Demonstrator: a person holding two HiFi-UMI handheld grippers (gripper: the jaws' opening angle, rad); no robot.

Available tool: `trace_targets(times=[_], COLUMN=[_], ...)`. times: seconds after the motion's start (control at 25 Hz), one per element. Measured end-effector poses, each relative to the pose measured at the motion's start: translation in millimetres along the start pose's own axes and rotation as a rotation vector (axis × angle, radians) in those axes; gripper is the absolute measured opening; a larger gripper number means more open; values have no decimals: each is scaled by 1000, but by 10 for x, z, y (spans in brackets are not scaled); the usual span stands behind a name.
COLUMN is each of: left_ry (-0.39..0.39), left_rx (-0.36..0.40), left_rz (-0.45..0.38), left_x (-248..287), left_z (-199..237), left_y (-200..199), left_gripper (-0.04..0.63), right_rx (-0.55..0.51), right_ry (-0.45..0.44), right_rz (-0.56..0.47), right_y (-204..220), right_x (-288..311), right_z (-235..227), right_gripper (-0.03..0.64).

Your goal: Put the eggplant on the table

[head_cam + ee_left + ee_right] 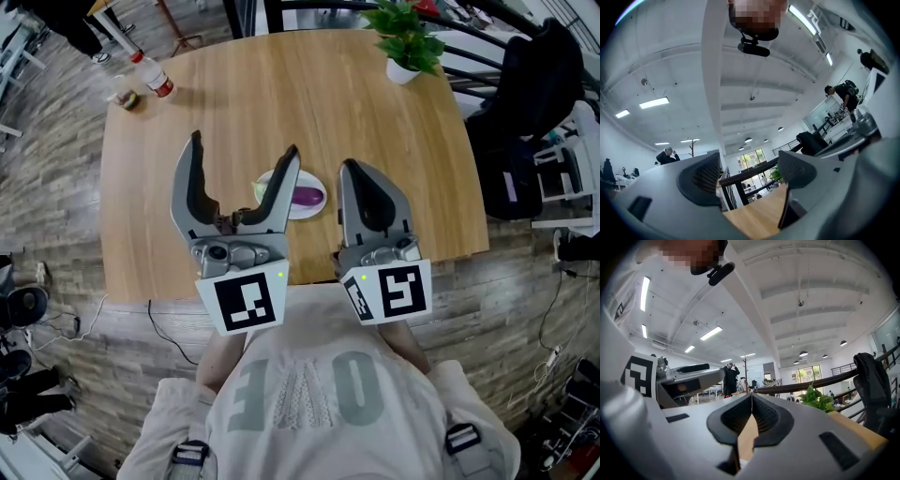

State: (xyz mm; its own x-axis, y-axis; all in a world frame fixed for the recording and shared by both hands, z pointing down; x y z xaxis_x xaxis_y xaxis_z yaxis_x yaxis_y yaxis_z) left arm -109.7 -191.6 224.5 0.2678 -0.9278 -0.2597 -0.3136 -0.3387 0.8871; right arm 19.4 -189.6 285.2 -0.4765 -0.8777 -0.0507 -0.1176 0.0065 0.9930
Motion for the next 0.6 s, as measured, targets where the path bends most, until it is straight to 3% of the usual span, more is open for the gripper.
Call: trace_targets(times=[0.04, 0.12, 0.16, 0.32, 0.48, 0.6], left_ry=[18, 65, 84, 115, 125, 118], left_rx=[18, 59, 69, 24, 35, 18], left_rz=[20, 64, 74, 103, 97, 94], left_x=[-4, -27, -42, -73, -98, -126], left_z=[-36, -122, -156, -214, -221, -182], left_y=[44, 155, 193, 267, 239, 233], left_gripper=[360, 109, 31, 8, 8, 9], right_rx=[-5, -13, -14, -30, -105, -94], right_ry=[0, 1, 1, 11, 39, 30], right_rz=[-2, 0, 2, 8, 6, 8], right_y=[-1, 10, 16, 30, 24, 36], right_x=[-7, -11, -11, -18, -57, -57], right_z=[10, 25, 30, 37, 70, 91], right_gripper=[18, 18, 18, 17, 17, 17])
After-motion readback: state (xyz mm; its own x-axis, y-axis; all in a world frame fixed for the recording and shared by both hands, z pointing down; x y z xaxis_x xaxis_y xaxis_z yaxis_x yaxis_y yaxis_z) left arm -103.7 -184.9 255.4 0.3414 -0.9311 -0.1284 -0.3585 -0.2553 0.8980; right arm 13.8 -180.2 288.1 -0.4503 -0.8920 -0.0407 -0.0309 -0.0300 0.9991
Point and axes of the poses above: the fingertips, and each gripper's own axes: x forward along the fingers, z to its left, y out of its underside, the point moved 3 cm from there along -x, backward along the fingers, and after that the axes turned 3 degrees about x, right-handed, at the moved point
